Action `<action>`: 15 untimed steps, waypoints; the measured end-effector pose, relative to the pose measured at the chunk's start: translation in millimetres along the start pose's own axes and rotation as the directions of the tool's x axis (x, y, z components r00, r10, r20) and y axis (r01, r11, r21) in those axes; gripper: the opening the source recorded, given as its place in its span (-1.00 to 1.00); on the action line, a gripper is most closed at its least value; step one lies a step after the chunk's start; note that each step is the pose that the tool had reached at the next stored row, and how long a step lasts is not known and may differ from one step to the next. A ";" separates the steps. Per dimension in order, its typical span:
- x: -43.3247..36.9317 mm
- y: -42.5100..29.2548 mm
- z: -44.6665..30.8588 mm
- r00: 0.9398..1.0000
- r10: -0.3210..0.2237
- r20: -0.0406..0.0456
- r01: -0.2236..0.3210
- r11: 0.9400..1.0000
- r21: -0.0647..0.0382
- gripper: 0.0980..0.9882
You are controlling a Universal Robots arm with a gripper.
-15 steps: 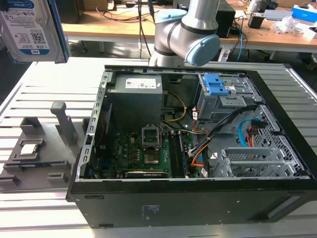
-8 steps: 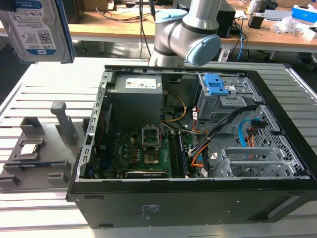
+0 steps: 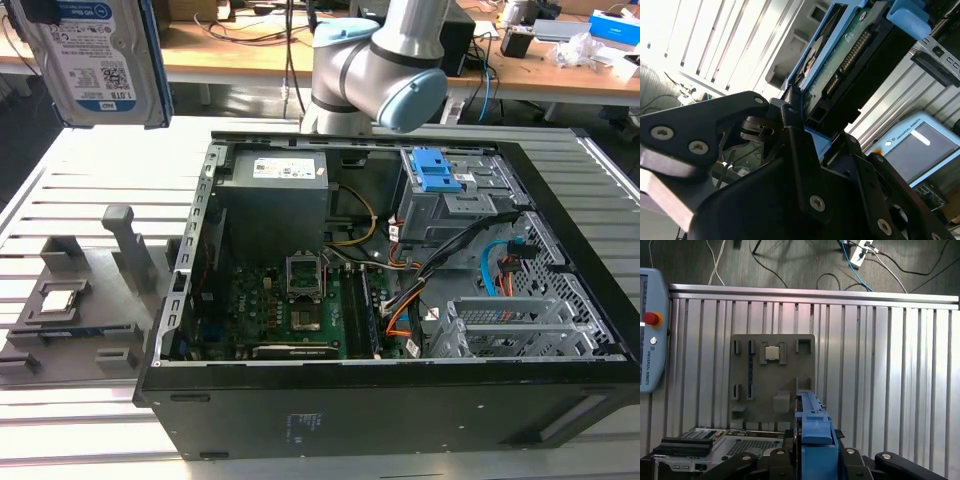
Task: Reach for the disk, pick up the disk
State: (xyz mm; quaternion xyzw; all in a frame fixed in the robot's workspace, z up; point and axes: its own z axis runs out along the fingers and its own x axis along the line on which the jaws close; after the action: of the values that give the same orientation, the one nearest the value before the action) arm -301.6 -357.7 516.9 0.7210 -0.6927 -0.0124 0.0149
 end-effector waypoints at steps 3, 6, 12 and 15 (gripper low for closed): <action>0.2 -6.8 -0.3 1.000 0.000 0.000 0.000 1.000 0.000 -0.39; 0.6 -17.0 -0.6 1.000 0.000 0.000 0.000 1.000 0.000 -0.39; 1.4 -38.6 -1.5 1.000 0.000 0.000 0.000 1.000 0.000 -0.39; 1.7 -45.7 -1.8 1.000 0.000 0.000 0.000 1.000 0.000 -0.39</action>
State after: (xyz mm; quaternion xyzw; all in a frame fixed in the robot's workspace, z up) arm -255.8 -357.6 517.0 0.7210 -0.6927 -0.0125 0.0149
